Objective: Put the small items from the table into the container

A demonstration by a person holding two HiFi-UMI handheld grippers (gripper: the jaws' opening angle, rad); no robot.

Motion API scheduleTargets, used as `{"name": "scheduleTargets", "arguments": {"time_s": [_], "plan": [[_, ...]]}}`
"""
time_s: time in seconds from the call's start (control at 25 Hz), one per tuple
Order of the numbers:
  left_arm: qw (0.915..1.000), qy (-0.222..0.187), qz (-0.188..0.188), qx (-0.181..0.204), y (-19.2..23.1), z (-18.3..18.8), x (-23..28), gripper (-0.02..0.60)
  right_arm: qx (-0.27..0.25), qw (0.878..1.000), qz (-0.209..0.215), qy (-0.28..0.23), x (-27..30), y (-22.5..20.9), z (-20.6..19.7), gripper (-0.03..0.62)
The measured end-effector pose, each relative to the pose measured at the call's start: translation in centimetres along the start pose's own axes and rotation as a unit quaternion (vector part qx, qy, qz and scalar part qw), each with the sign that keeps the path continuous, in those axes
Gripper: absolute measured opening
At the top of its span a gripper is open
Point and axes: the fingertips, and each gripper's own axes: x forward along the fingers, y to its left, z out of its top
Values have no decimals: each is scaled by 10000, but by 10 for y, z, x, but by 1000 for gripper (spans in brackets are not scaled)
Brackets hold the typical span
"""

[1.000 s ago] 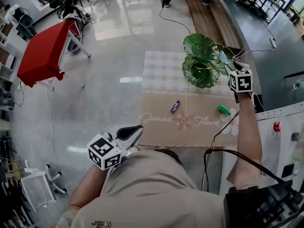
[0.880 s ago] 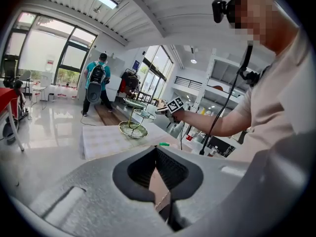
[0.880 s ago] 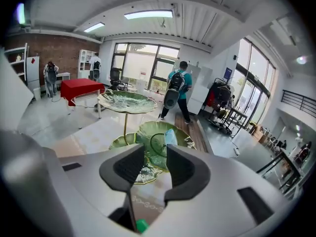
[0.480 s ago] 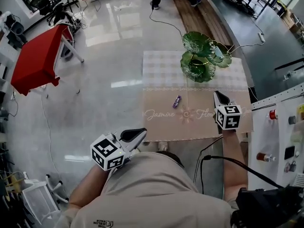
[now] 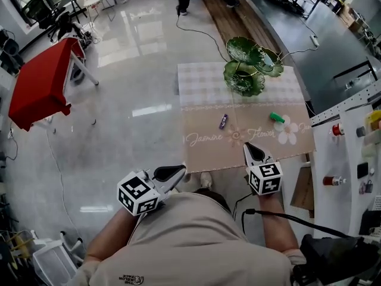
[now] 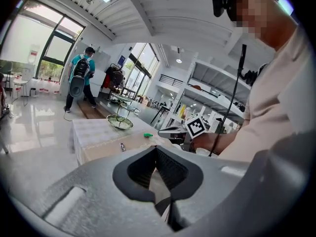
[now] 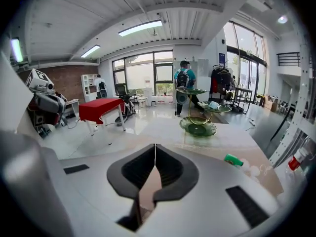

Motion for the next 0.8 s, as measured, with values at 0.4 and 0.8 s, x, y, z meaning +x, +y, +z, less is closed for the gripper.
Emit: {"name": "scheduleTargets", "arguments": {"time_s": [0.4,0.8], "plan": [[9999,4,-165,-2,3,-28,-45,8,-176,9993,275,-161,-32,95,-9,17],[9995,-12,-305,7,-7,-53,-65,8,-410,9978,484,-209,-44,153,-14,17]]}}
